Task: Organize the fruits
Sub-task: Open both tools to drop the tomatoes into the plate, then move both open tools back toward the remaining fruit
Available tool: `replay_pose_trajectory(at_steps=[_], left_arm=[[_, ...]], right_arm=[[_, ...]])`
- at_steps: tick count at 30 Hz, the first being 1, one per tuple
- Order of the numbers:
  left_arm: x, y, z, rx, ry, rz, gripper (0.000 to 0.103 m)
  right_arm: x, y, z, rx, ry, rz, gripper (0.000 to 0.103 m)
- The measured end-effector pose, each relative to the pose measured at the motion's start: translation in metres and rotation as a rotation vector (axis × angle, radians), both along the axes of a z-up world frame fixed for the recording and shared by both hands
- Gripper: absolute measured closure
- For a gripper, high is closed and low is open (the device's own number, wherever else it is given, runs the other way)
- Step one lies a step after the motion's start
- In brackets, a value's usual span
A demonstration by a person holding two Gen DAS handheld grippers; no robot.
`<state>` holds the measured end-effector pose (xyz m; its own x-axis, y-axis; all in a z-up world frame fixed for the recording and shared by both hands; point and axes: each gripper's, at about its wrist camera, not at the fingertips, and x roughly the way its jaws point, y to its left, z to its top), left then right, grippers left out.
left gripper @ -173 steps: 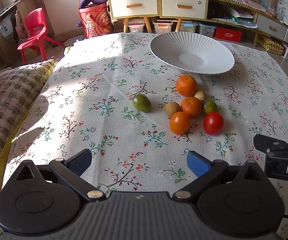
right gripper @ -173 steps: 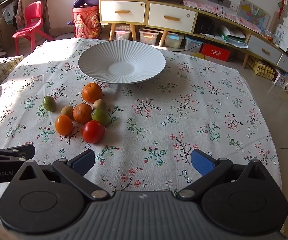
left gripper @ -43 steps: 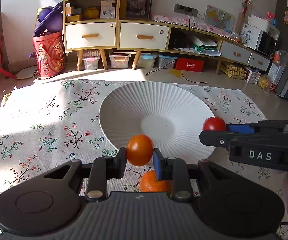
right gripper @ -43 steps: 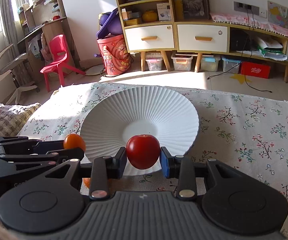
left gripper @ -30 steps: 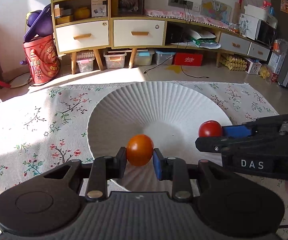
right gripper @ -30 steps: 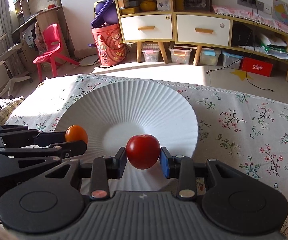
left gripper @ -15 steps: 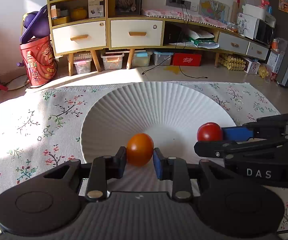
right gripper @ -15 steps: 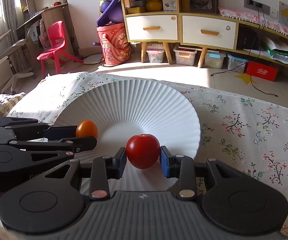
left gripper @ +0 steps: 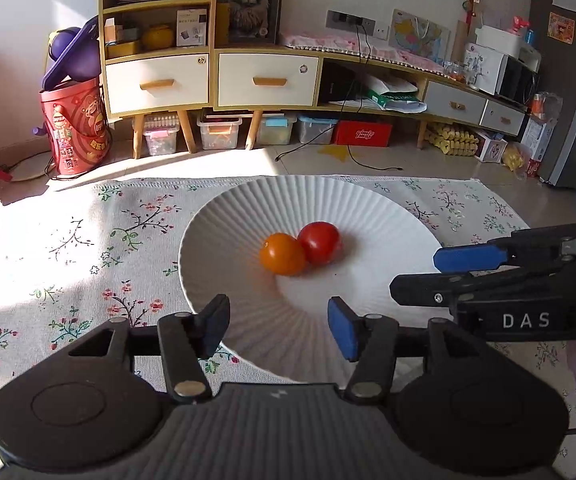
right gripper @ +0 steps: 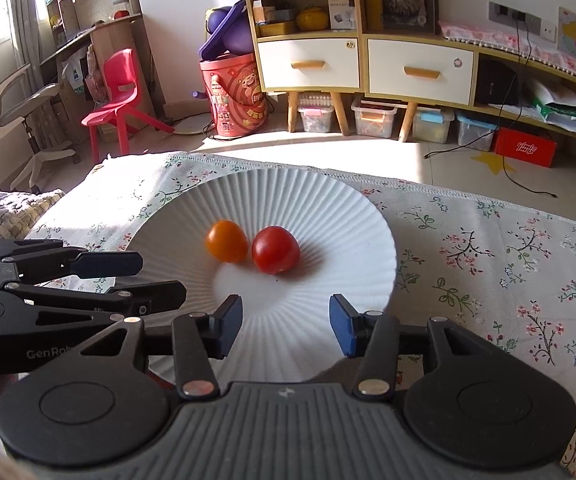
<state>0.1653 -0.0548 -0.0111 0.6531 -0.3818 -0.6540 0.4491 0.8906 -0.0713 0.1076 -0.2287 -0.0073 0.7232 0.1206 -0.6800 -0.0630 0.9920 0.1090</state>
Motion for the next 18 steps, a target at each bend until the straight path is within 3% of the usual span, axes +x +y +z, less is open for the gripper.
replay_pose_trajectory(at_steps=[4, 18], left_arm=[[-0.013, 0.009, 0.008, 0.001, -0.010, -0.003, 0.047], [-0.053, 0.044, 0.020, -0.022, -0.019, 0.011, 0.011]], right_arm=[[-0.010, 0.001, 0.007, -0.001, -0.017, -0.017, 0.039], [-0.045, 0.006, 0.019, -0.037, -0.038, -0.044, 0.015]])
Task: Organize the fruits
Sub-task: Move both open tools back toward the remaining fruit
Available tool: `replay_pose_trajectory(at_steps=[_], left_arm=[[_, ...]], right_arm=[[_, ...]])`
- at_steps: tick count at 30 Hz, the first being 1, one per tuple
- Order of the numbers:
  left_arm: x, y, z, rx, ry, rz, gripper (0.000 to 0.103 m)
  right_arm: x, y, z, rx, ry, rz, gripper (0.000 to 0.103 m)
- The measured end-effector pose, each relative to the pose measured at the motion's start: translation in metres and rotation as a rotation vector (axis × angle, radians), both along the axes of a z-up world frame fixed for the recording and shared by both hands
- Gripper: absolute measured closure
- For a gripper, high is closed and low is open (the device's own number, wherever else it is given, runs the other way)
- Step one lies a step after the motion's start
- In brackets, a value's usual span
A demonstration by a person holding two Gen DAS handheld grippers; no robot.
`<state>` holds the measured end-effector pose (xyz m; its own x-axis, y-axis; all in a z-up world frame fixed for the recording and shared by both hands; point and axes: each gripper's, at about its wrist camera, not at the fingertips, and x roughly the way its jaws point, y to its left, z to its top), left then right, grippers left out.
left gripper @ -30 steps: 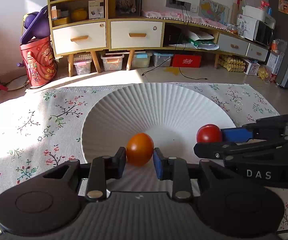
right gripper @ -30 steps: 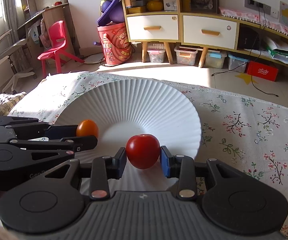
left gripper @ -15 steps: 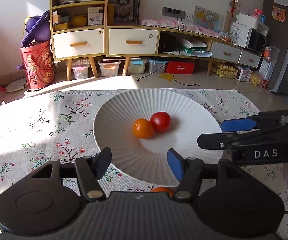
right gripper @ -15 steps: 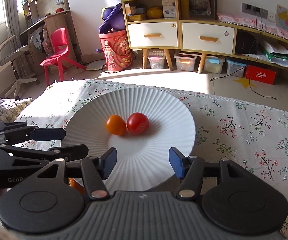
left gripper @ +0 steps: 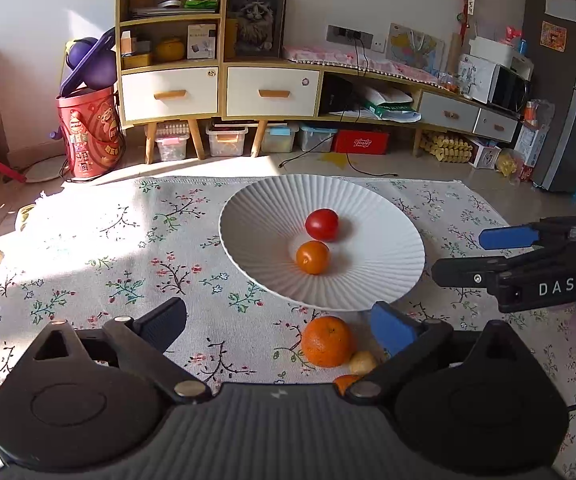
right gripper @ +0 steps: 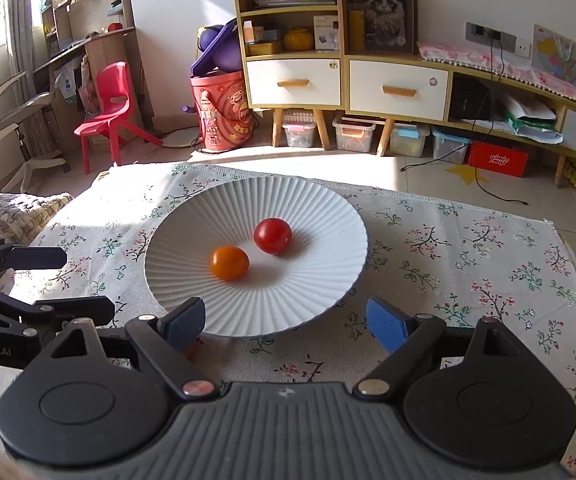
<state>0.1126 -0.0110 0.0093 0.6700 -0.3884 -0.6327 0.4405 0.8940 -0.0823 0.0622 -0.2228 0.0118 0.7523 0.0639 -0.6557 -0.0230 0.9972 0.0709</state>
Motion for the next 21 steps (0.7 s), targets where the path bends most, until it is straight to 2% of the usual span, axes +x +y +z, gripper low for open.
replay_pose_trajectory(at_steps=[5, 21], left_arm=[[-0.009, 0.012, -0.002, -0.020, 0.034, 0.026, 0.011], [-0.039, 0.034, -0.017, 0.015, 0.009, 0.061, 0.011]], right_arm=[[-0.012, 0.001, 0.001, 0.007, -0.004, -0.002, 0.011], [-0.042, 0.015, -0.017, -0.020, 0.015, 0.012, 0.003]])
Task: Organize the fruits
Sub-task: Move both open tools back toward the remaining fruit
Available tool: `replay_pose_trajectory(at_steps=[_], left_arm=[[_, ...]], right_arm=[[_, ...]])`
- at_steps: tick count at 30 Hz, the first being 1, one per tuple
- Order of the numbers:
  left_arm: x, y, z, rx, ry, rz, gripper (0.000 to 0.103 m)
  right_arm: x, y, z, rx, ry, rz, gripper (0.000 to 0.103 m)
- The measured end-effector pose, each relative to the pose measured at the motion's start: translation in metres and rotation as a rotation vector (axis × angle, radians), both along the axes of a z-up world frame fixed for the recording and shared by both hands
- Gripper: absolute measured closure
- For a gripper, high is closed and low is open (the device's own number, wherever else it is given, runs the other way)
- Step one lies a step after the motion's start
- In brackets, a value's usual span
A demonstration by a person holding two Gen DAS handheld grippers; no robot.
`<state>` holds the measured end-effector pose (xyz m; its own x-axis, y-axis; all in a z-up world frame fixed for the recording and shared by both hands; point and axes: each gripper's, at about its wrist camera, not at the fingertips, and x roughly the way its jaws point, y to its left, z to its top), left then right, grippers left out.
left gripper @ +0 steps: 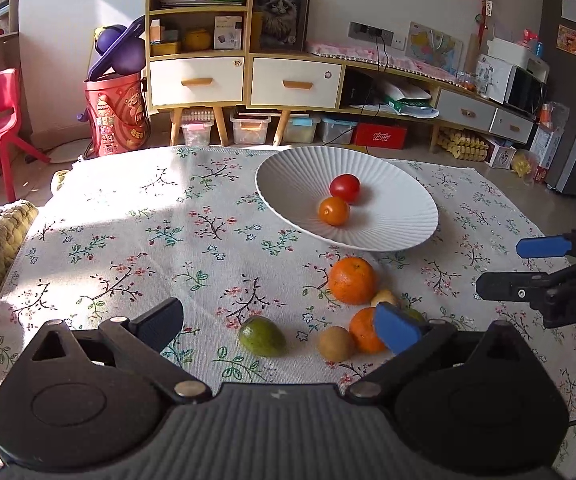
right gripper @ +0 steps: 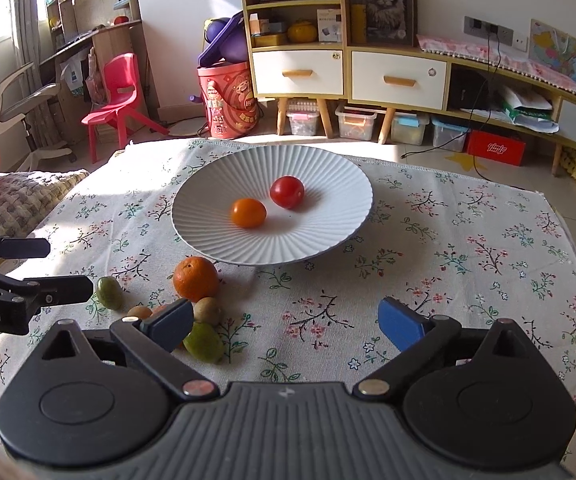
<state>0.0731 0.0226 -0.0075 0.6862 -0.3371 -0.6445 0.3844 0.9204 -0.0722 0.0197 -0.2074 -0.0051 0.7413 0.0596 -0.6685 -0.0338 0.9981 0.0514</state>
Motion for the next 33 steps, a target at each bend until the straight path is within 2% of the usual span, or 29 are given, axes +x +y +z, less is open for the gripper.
replay_pose_trajectory(at_steps=[10, 20, 27, 33], left_arm=[[-0.007, 0.013, -0.023, 0.032, 0.021, 0.028, 0.011], [-0.010, 0.014, -0.044, 0.076, -0.002, 0.009, 0.011], [-0.002, 0.014, -0.058, 0.098, 0.005, 0.019, 0.012], [0.001, 0.012, -0.059, 0.087, -0.002, 0.017, 0.015]], right_arm=[[-0.013, 0.016, -0.021, -0.039, 0.012, 0.041, 0.001], [-0.016, 0.023, -0.039, -0.093, 0.018, 0.061, 0.000], [-0.013, 0.026, -0.053, -0.074, 0.076, 0.072, 0.001], [-0.009, 0.029, -0.054, -0.067, 0.078, 0.059, 0.001]])
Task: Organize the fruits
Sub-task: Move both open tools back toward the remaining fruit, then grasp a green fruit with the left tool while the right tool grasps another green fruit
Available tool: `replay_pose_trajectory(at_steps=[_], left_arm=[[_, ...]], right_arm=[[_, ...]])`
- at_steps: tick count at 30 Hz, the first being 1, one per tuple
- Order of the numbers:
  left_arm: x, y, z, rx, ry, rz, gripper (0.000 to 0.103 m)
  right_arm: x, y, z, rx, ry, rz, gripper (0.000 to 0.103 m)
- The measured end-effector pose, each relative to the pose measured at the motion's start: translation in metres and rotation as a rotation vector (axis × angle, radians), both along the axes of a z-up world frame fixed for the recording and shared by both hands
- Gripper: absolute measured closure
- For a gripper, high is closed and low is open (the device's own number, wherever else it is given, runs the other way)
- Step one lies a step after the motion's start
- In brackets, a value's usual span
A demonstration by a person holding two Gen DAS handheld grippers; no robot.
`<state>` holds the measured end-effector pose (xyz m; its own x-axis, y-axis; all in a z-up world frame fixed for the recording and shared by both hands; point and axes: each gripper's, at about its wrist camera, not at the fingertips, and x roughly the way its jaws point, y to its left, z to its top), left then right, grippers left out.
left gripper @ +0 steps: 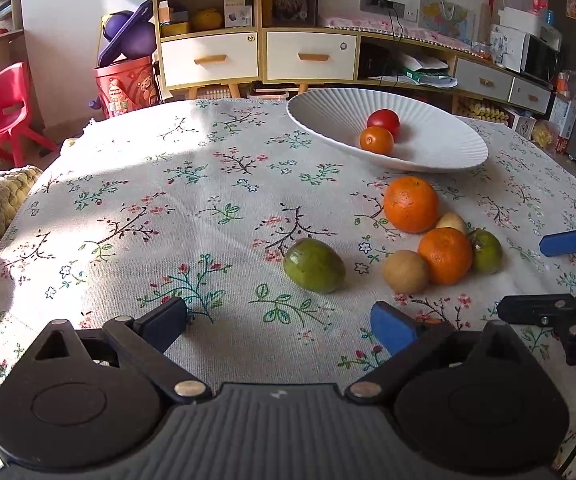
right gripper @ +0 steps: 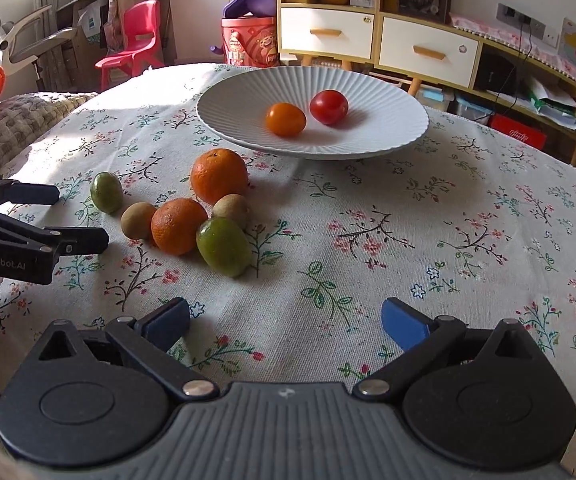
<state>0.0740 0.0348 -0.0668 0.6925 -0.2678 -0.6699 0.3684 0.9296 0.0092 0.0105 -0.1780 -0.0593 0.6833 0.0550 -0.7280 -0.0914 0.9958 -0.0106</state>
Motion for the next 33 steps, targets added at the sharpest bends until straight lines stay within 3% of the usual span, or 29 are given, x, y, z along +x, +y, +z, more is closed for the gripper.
replay_pose_trajectory(at_steps=[3, 9, 25, 33], left_arm=[[0.002, -0.002, 0.001, -0.007, -0.001, -0.005, 0.021], [0.005, -0.005, 0.004, -0.025, -0.002, -0.037, 0.042], [0.010, -0.013, 0.007, -0.031, -0.008, -0.067, 0.077], [0.011, -0.014, 0.008, -0.028, -0.003, -0.063, 0.083]], right_arm=[[0.001, 0.003, -0.001, -0.002, -0.004, 0.003, 0.001], [0.005, 0.007, 0.000, -0.002, -0.018, 0.031, 0.006], [0.013, 0.016, 0.007, -0.023, -0.050, 0.055, 0.041], [0.012, 0.022, 0.009, -0.030, -0.056, 0.097, 0.057]])
